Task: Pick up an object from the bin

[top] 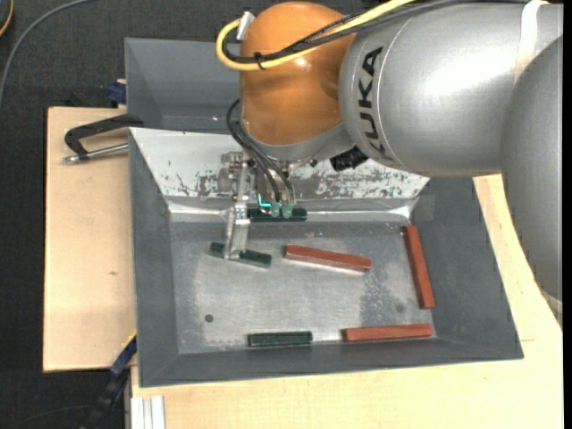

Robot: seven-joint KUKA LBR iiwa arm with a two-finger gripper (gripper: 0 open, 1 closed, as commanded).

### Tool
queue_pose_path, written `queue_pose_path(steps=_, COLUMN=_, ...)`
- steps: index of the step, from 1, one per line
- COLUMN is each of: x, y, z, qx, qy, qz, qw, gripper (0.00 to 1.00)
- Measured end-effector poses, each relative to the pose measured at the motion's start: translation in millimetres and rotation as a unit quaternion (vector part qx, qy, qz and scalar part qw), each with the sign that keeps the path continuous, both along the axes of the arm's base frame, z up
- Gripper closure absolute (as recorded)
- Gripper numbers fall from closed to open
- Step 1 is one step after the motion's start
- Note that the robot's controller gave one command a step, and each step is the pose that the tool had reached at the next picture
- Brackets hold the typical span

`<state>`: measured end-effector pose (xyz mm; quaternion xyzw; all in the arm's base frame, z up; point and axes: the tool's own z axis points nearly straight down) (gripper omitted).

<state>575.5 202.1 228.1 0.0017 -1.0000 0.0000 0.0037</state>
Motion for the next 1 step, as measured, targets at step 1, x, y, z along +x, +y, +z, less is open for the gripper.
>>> queue_pose_path(steps=1, x=-35.5, y=-30.9, z=-132.9, qx=-0.002, qy=0.0008, qz=-0.091, qw=0.9958, gripper=0.0)
